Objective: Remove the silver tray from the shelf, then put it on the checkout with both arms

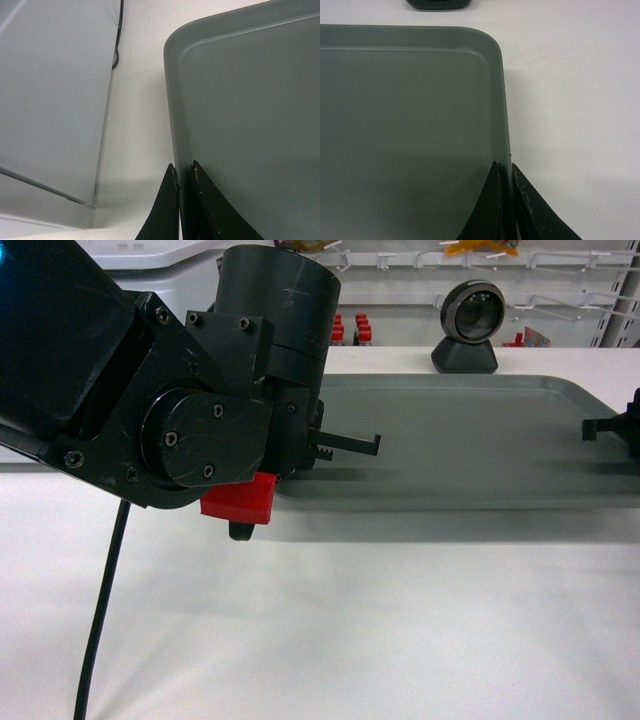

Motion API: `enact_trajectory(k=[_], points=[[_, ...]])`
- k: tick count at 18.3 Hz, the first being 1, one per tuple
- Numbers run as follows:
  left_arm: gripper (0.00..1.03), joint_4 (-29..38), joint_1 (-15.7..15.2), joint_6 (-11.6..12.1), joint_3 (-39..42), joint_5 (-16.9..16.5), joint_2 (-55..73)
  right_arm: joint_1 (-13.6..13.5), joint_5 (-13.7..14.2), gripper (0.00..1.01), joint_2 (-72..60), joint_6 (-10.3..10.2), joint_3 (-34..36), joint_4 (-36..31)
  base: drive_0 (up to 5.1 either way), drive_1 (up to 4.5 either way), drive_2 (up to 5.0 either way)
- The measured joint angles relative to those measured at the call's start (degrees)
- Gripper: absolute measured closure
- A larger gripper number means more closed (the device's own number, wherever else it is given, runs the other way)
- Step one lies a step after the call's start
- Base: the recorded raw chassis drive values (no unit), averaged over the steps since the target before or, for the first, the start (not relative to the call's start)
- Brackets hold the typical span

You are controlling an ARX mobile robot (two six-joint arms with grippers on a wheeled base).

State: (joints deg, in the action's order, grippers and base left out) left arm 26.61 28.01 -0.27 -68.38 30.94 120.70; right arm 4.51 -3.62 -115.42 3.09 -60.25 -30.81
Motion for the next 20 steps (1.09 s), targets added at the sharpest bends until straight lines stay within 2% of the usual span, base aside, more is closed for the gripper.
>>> enact_trajectory(k=[5, 13, 14, 17, 20], points=[[0.99, -0.7, 0.0, -0.8, -0.9, -0.1, 1.9, 0.0, 0.6, 0.98, -2.1, 1.1, -0.8, 0.3, 0.0, 0.00, 0.0], [0.99, -1.5, 0.0, -0.8, -1.4, -0.4, 2.8, 0.0, 1.0, 0.98, -3.9, 2.3, -0.9, 0.5, 0.0, 0.00, 0.0], [0.98, -1.5, 0.0, -0.9, -1.4, -0.5, 2.8, 0.0, 1.1, 0.96, -3.9, 2.7, -0.9, 0.5, 0.0, 0.00, 0.0], [0.74, -1.7, 0.0, 1.6, -1.4, -0.1, 2.8, 0.4, 3.2, 0.71, -4.1, 4.8, -1.0, 0.3, 0.0, 0.00, 0.0], [0.39, -1.3, -0.4, 2.4, -1.4, 0.4, 2.8, 1.2, 4.1, 0.36, -4.1, 5.6, -1.1, 0.3, 0.0, 0.00, 0.0]])
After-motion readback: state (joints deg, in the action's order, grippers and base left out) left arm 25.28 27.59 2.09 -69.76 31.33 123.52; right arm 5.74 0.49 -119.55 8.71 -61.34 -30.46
